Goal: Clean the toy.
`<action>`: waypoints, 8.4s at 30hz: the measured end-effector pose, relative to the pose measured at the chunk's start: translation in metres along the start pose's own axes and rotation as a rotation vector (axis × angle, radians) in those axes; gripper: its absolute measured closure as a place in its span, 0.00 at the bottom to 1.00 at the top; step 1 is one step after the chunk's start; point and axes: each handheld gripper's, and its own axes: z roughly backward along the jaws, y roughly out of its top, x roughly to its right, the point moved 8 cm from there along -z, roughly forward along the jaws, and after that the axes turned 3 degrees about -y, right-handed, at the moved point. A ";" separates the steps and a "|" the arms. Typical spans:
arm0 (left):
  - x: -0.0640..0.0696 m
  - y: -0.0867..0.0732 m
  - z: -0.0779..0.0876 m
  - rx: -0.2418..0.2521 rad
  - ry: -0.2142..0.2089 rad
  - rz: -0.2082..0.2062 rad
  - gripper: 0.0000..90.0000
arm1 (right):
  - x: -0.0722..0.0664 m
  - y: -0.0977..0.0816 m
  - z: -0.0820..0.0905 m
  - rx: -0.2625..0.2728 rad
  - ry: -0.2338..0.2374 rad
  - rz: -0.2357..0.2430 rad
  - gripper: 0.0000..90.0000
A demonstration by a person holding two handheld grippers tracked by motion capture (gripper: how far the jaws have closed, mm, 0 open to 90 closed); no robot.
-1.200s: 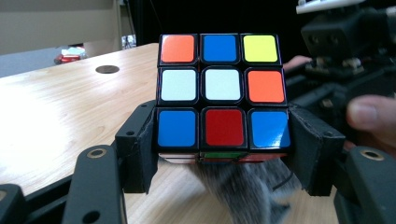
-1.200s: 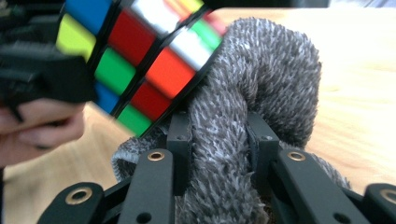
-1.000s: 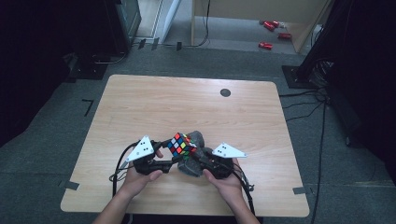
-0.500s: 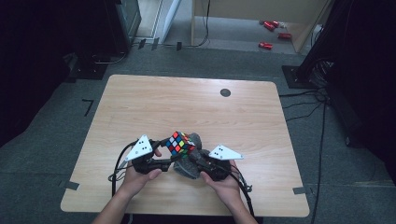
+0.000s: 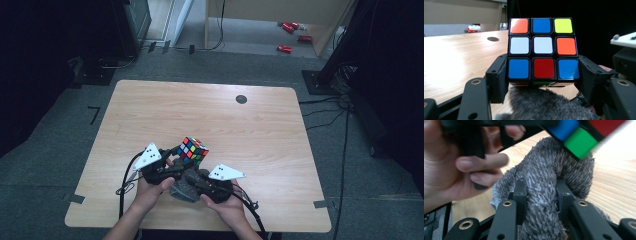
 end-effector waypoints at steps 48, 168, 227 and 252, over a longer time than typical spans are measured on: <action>0.007 0.006 0.001 0.025 0.025 -0.032 0.40 | 0.032 0.013 0.015 0.072 -0.167 -0.111 0.77; 0.003 0.005 -0.017 -0.138 -0.066 0.182 0.28 | 0.097 0.023 0.053 0.173 -0.354 0.427 0.38; -0.065 -0.042 -0.021 -0.397 0.245 0.045 0.41 | 0.129 0.010 0.068 0.113 -0.393 0.319 0.38; 0.001 -0.008 -0.022 -0.161 -0.175 -0.023 0.83 | 0.083 -0.007 0.035 0.039 -0.192 0.353 0.38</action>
